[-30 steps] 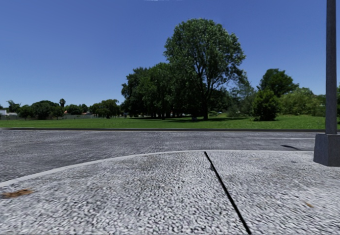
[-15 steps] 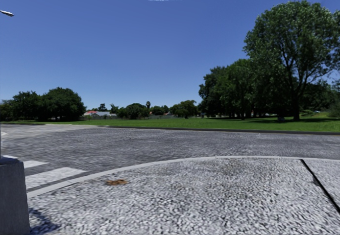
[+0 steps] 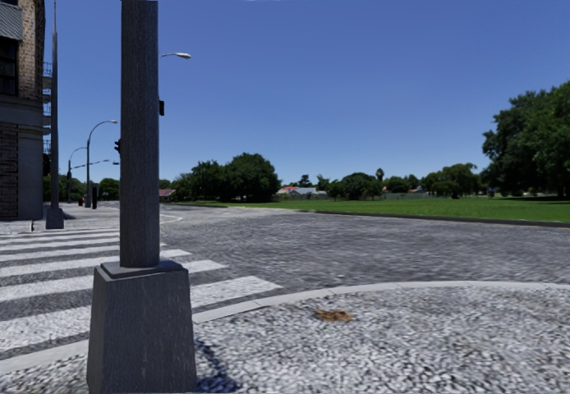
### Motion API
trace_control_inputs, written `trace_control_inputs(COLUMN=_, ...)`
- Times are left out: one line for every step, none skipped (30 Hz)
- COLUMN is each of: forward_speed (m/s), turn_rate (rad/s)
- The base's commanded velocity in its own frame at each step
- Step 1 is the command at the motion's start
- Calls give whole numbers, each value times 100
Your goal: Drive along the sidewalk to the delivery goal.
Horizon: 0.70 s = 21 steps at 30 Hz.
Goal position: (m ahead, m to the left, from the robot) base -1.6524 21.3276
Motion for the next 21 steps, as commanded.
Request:
trace_control_inputs(forward_speed=4, turn_rate=89)
trace_control_inputs(forward_speed=0, turn_rate=89)
trace_control_inputs(forward_speed=0, turn_rate=89)
trace_control_inputs(forward_speed=0, turn_rate=89)
trace_control_inputs(forward_speed=0, turn_rate=89)
trace_control_inputs(forward_speed=0, turn_rate=89)
trace_control_inputs(forward_speed=0, turn_rate=89)
trace_control_inputs(forward_speed=0, turn_rate=89)
trace_control_inputs(forward_speed=0, turn_rate=89)
trace_control_inputs(forward_speed=0, turn_rate=89)
trace_control_inputs(forward_speed=0, turn_rate=89)
trace_control_inputs(forward_speed=0, turn_rate=89)
trace_control_inputs(forward_speed=0, turn_rate=89)
trace_control_inputs(forward_speed=0, turn_rate=89)
trace_control_inputs(forward_speed=0, turn_rate=89)
trace_control_inputs(forward_speed=0, turn_rate=89)
trace_control_inputs(forward_speed=0, turn_rate=89)
trace_control_inputs(forward_speed=0, turn_rate=89)
trace_control_inputs(forward_speed=0, turn_rate=89)
trace_control_inputs(forward_speed=0, turn_rate=89)
trace_control_inputs(forward_speed=0, turn_rate=89)
